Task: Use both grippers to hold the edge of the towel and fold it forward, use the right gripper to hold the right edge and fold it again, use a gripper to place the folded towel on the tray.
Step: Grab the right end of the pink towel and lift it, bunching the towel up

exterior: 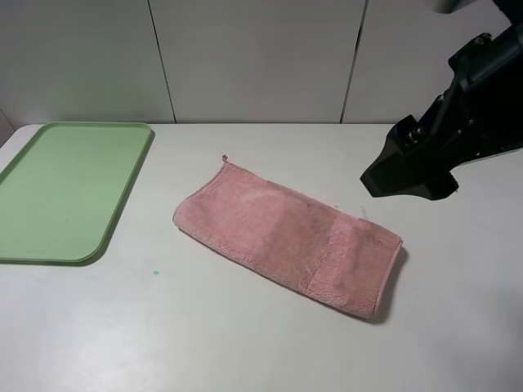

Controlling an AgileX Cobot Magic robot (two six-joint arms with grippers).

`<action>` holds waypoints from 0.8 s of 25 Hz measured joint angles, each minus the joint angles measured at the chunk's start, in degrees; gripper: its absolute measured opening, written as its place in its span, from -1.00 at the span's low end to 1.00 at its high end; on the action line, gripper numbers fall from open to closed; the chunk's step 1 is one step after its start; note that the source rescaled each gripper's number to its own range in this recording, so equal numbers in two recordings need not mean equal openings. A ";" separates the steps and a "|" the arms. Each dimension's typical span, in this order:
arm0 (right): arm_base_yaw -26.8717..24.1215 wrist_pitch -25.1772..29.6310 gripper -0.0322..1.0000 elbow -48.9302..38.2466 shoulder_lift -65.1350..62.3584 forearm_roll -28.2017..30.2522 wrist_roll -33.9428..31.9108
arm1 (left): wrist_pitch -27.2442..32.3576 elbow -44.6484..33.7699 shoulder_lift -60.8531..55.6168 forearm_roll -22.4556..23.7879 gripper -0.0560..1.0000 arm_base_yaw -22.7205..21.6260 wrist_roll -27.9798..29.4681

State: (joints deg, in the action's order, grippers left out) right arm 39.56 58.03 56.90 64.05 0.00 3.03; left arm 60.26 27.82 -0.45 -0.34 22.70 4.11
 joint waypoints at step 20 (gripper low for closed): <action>0.00 -11.60 1.00 -8.14 7.93 1.01 -25.55 | 0.00 0.00 0.00 0.34 1.00 -21.71 0.21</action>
State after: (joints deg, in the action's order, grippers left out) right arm 39.56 46.44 48.76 71.98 1.01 -22.52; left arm 60.26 27.82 -0.45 0.00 0.99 4.31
